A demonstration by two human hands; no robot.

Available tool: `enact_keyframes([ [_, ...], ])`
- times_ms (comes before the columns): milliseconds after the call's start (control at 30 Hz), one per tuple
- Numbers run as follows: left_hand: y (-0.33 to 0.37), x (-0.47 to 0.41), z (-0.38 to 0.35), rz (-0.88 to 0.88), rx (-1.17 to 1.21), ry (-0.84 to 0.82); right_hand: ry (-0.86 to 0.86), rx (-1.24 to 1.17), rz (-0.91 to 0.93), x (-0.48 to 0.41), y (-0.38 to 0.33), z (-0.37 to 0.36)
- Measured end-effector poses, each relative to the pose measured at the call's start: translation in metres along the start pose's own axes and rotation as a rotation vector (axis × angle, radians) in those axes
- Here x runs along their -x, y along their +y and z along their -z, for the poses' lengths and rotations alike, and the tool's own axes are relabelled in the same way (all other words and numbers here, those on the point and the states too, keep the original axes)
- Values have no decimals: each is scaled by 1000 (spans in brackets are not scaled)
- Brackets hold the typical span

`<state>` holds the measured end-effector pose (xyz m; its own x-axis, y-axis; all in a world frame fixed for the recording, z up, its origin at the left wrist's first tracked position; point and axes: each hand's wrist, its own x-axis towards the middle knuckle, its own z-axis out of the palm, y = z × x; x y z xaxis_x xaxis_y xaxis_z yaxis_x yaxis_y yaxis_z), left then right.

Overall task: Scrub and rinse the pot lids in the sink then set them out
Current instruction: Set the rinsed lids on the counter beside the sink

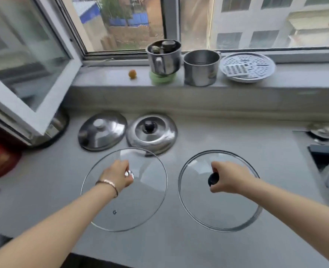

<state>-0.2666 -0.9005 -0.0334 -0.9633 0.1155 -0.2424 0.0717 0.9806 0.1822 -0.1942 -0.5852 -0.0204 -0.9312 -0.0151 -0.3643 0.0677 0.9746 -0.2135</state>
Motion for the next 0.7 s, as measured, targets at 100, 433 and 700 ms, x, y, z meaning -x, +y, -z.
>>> enact_keyframes([
  [100,-75,-11,5,21,-40,-6,-40,-23,-1,-25,-76,-12],
  [433,-201,-50,-1,85,-127,-127,-130,-162,-108,-82,-217,-61],
  [700,-224,-69,-10,115,-139,-152,-141,-211,-211,-103,-233,-86],
])
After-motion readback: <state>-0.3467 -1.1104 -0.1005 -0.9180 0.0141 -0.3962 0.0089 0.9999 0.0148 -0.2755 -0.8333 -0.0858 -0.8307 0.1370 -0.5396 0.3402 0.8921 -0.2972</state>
